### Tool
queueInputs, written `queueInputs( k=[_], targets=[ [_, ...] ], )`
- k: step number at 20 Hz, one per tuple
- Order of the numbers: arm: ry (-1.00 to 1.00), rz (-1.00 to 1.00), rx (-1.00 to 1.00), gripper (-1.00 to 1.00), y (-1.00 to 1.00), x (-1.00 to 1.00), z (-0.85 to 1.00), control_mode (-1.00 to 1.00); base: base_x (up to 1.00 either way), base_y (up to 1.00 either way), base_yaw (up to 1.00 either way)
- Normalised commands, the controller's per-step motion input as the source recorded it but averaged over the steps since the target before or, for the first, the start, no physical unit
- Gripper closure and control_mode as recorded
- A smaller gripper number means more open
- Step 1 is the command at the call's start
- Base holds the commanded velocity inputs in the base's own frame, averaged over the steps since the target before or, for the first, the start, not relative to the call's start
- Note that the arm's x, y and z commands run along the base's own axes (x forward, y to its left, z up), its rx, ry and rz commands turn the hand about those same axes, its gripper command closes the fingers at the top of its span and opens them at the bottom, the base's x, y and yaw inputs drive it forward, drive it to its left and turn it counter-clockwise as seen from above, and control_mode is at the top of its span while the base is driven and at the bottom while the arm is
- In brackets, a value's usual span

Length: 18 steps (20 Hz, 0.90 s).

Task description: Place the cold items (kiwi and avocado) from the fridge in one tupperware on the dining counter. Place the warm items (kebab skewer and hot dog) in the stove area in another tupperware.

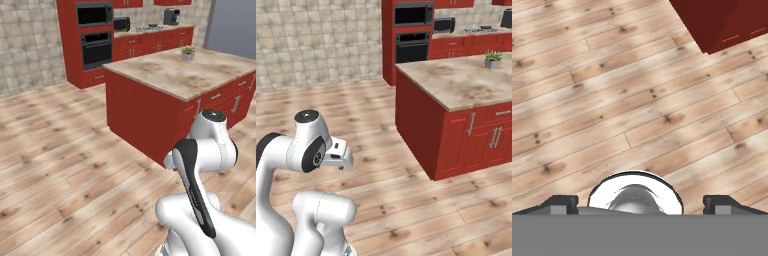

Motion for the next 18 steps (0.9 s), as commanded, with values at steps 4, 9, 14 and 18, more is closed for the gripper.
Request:
queueInputs(
  k=[4,9,14,18],
  targets=[
    [0.00,0.00,0.00,-1.00,0.00,0.00,0.00,1.00,1.00,1.00,-0.24],
    [0.00,0.00,0.00,-1.00,0.00,0.00,0.00,1.00,1.00,1.00,-0.29],
    [0.00,0.00,0.00,-1.00,0.00,0.00,0.00,1.00,1.00,1.00,-0.25],
    [0.00,0.00,0.00,-1.00,0.00,0.00,0.00,1.00,1.00,1.00,-0.27]
  ],
)
